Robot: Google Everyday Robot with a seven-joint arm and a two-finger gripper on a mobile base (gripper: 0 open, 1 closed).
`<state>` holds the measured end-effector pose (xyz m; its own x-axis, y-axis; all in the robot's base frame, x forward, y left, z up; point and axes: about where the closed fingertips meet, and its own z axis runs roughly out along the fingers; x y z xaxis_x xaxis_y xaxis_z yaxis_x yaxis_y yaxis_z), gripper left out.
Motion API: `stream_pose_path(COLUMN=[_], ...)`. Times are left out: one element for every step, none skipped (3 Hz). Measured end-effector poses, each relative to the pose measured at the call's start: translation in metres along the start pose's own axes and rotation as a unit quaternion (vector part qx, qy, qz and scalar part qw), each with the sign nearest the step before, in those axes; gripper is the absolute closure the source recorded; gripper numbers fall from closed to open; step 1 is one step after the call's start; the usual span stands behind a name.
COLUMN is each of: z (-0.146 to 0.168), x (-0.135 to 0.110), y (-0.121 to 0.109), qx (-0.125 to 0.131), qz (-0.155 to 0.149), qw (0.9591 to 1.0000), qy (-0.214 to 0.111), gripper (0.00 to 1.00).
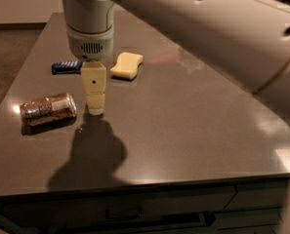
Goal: Place orange can upright
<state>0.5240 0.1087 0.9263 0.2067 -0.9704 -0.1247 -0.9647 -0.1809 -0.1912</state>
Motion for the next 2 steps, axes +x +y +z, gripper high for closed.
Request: stream_pose_path(z=[0.021,0.045], x=[-0.039,-0.068], y=[-0.010,-0.014], qx=[-0.020,-0.040], qz=[-0.023,-0.031], qw=[0.9995,0.9986], qy=[0.008,0.016], gripper=[0.00,0.00])
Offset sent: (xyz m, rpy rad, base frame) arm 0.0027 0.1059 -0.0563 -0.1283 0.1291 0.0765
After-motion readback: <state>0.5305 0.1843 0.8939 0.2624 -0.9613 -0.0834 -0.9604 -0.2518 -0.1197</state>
